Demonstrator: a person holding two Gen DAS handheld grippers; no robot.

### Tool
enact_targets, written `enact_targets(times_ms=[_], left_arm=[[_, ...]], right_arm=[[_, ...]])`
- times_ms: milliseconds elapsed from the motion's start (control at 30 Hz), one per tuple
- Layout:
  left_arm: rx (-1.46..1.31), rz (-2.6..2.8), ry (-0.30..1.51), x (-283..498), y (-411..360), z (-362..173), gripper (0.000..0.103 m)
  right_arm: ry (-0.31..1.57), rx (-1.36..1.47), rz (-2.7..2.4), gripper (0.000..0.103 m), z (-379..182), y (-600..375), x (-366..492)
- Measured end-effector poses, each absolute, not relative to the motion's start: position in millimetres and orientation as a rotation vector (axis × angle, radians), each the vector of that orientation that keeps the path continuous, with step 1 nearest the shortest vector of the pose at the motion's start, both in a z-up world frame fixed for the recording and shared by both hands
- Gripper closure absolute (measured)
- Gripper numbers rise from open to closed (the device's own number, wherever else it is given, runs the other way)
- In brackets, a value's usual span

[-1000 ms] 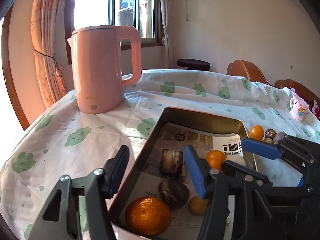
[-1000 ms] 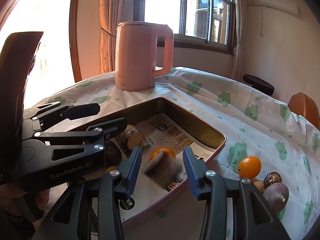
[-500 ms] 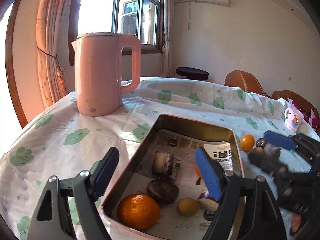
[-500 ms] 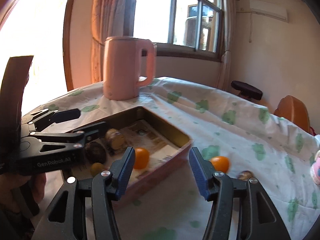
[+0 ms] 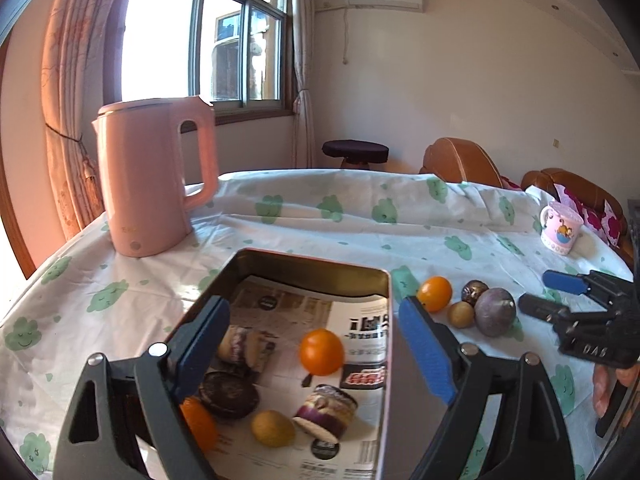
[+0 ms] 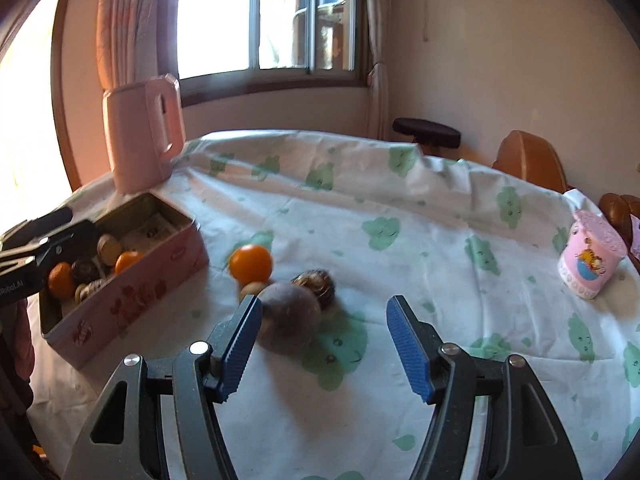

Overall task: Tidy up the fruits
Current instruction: 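Grasp the dark purple round fruit with the right tool while the left tool grasps a kiwi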

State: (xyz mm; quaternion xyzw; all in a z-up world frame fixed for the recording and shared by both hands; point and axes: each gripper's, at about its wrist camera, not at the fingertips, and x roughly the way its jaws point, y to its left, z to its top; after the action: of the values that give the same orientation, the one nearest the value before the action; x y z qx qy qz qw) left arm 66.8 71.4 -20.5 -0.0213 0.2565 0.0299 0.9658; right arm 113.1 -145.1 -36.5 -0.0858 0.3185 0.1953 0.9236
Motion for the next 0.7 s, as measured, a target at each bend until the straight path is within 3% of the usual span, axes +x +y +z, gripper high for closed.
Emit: enact_targets(times_ms=[467, 500, 533, 700], left_arm=[[-0.004, 0.025, 0.546, 73.5, 47.0, -30.0, 0.012], [-0.002, 0.021, 0.547, 73.6, 45.8, -30.3, 0.012], [0.001, 0.018, 0.549, 73.9, 44.5, -30.4, 0.012], [0.013, 0.005, 0.552, 75.1, 36.5, -29.1, 0.012]], right_arm=[[0.772, -0.209, 0.437, 0.037, -58.2, -119.8, 131.1], [0.784, -0.195, 0.438, 0.038, -60.3, -120.7, 134.2], [0.797, -0.187, 0.439, 0.050, -62.3, -122.1, 136.2], [0.767, -0.142, 0.436, 0.052, -58.2, -135.5, 131.5]])
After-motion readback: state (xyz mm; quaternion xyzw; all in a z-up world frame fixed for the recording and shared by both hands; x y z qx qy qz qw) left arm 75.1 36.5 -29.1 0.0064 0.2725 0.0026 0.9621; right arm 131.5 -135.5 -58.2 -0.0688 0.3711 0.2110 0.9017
